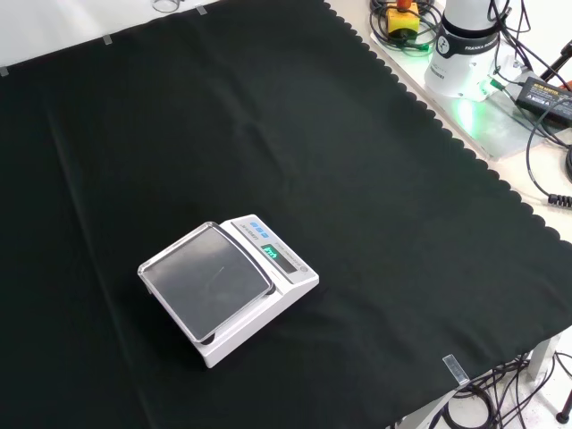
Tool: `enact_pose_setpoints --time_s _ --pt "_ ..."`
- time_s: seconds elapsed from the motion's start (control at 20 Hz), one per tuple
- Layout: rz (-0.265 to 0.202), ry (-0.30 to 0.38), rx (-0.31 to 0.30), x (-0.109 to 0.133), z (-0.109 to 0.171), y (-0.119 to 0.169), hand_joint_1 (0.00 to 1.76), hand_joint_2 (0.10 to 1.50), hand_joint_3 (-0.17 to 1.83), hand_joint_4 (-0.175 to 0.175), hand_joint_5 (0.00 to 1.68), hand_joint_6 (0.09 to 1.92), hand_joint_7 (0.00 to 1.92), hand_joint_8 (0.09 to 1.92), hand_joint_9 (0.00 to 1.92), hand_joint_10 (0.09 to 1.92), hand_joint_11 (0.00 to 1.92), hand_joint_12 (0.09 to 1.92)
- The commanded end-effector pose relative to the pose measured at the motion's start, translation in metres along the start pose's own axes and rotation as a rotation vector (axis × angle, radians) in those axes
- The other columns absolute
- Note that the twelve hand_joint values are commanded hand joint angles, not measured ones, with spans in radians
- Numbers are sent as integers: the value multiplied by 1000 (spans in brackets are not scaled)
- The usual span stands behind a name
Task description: Put the beaker on the electronic balance.
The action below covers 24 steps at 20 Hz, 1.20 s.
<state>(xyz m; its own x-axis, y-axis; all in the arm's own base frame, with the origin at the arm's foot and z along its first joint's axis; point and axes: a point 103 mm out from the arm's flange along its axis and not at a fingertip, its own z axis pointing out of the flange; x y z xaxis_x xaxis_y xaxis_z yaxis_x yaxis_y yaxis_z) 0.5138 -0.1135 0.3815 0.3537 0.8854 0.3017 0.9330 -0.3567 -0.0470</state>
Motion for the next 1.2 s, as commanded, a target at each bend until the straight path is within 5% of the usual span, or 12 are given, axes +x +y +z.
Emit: enact_pose_setpoints --time_s 0.05,0.45,0.8,1.2 --pt "-156 52 16 124 8 -84 1205 513 899 -175 1331 695 1768 506 1912 482 1549 803" --pt "-147 11 29 157 28 -87 1205 513 901 -175 1330 697 1770 505 1911 484 1547 805" --pt "-227 -25 94 212 88 -93 1205 512 902 -175 1329 700 1771 504 1910 487 1546 807" --pt "-303 24 205 268 157 -44 1204 512 905 -175 1326 706 1774 503 1910 495 1542 810"
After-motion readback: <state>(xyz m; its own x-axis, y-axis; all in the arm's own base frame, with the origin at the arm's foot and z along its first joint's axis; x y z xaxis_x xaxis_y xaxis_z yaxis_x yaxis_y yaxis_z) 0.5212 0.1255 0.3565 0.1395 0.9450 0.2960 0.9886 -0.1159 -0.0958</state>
